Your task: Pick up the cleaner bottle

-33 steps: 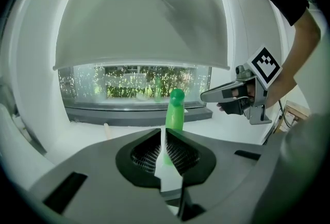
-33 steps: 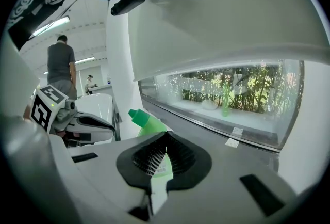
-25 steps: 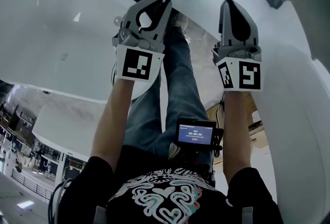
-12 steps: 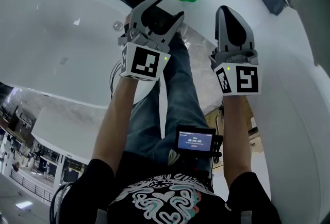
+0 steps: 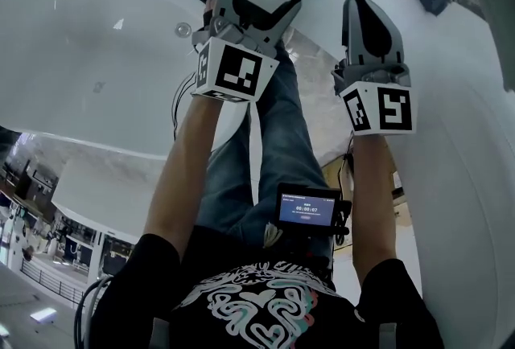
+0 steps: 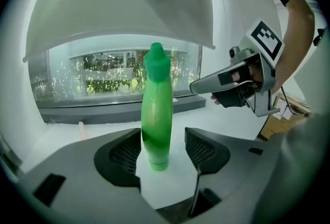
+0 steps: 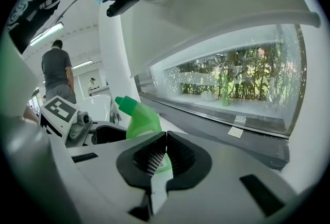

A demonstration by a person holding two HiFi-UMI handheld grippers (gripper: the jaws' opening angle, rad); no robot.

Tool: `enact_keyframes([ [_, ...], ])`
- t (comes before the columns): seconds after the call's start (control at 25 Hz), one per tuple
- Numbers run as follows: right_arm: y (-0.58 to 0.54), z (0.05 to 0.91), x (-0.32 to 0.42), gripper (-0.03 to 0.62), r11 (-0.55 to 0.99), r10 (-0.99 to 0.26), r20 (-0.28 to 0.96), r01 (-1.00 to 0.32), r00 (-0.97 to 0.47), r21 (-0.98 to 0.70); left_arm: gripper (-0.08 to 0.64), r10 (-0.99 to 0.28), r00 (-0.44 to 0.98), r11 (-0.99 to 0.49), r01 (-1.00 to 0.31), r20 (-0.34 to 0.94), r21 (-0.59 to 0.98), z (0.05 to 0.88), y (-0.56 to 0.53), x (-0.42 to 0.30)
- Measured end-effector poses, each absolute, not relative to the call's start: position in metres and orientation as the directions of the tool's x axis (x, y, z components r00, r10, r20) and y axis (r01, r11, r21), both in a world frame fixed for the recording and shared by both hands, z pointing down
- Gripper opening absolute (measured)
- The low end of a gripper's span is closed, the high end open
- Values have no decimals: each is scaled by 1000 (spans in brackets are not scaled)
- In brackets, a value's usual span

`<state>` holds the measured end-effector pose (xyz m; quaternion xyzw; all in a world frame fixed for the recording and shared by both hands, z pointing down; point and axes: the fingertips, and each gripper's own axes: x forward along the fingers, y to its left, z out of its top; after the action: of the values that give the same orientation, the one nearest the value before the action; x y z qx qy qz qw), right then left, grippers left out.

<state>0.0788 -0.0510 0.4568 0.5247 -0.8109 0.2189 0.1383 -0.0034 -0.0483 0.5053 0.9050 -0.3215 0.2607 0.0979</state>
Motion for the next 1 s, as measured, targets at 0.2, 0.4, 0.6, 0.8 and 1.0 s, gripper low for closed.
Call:
enact_keyframes([
  [0.2,-53,457,77,28,351,-787,463,-913,-407,-206,258,-530,656,-777,-630,537,3,507,-53,-2],
  [0.4,-52,463,73,28,352,-781,469,-911,-413,-216,259,-537,654,-777,-629,533,-11,512,-63,4],
  [0.6,-49,465,70,28,364,-770,475,-905,-426,-222,259,-539,652,-784,-620,533,-35,516,-67,11],
  [0.8,-55,467,69,28,366,-765,482,-904,-427,-219,259,-532,655,-782,-623,537,-15,523,-74,11],
  [1.0,-58,472,77,28,361,-770,481,-908,-420,-214,259,-533,651,-776,-630,541,-7,533,-77,17],
])
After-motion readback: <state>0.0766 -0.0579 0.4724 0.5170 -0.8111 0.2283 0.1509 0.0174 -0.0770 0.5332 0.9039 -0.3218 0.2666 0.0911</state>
